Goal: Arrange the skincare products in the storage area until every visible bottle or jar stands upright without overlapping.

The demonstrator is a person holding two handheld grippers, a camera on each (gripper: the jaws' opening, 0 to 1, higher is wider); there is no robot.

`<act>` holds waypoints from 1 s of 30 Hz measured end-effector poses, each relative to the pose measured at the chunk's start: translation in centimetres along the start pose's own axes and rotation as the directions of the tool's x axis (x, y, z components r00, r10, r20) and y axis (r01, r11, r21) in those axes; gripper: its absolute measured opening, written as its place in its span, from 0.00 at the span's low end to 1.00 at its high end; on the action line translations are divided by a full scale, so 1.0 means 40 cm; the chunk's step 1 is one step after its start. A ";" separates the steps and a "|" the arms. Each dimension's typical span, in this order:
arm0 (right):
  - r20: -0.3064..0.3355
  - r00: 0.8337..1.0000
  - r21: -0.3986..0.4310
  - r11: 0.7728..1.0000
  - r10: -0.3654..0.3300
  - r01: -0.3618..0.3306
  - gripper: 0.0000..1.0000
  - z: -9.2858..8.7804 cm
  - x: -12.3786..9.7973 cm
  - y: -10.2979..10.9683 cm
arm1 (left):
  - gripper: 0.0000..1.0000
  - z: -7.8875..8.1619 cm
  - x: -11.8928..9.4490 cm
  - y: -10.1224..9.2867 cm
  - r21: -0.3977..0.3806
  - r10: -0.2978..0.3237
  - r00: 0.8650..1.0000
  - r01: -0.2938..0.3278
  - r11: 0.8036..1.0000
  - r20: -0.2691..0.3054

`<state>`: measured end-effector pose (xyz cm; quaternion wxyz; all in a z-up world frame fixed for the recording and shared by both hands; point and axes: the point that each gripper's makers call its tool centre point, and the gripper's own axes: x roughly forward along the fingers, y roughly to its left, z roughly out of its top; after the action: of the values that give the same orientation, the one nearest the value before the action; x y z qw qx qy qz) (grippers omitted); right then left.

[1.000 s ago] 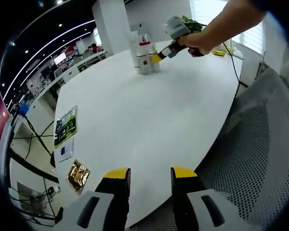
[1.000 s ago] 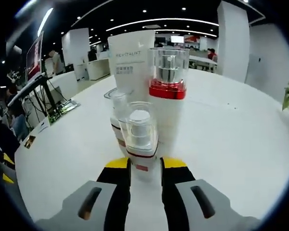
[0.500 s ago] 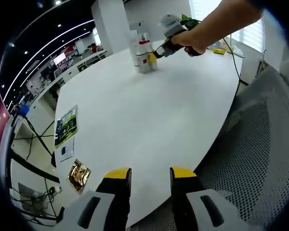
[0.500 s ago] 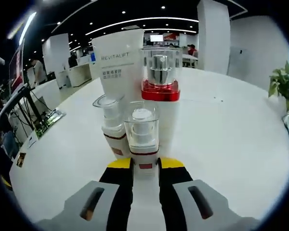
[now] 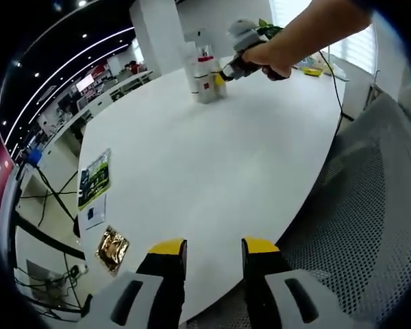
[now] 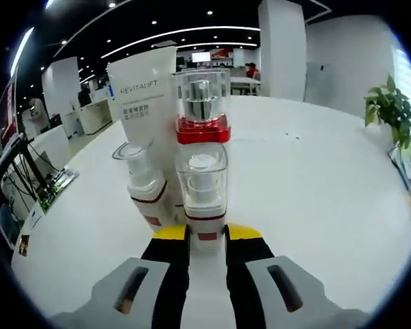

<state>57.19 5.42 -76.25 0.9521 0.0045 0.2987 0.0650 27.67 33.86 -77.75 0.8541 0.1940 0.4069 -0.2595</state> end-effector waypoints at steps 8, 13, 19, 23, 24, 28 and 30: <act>-0.001 1.000 0.038 0.999 0.005 -0.005 0.18 -0.002 0.008 0.004 | 0.32 0.000 0.000 0.000 0.001 0.001 1.000 -0.001 1.000 -0.001; -0.013 1.000 0.052 0.999 0.012 -0.012 0.20 -0.005 0.006 0.011 | 0.32 0.000 -0.001 0.001 0.002 0.003 1.000 -0.003 1.000 -0.001; -0.016 1.000 0.057 0.998 0.014 -0.013 0.28 -0.012 -0.009 0.008 | 0.32 0.003 -0.002 0.003 0.004 0.008 1.000 -0.008 1.000 0.006; -0.035 0.999 0.077 0.997 0.012 -0.009 0.33 -0.039 -0.041 0.005 | 0.32 0.005 -0.002 0.004 0.008 0.010 1.000 -0.010 1.000 0.010; -0.042 0.999 0.076 0.997 0.019 -0.016 0.35 -0.051 -0.050 0.009 | 0.32 0.005 -0.003 0.004 0.008 0.011 1.000 -0.011 1.000 0.011; -0.072 0.994 0.032 0.997 0.077 -0.075 0.38 -0.093 -0.110 0.071 | 0.33 0.010 -0.005 0.005 0.012 0.014 1.000 -0.014 1.000 0.020; -0.086 0.989 0.018 0.993 0.121 -0.120 0.39 -0.117 -0.146 0.113 | 0.34 0.014 -0.006 0.007 0.015 0.018 0.999 -0.018 1.000 0.028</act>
<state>49.21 9.03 -76.57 0.9324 0.0258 0.3397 0.1208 28.05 33.83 -77.18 0.8605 0.2003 0.3912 -0.2576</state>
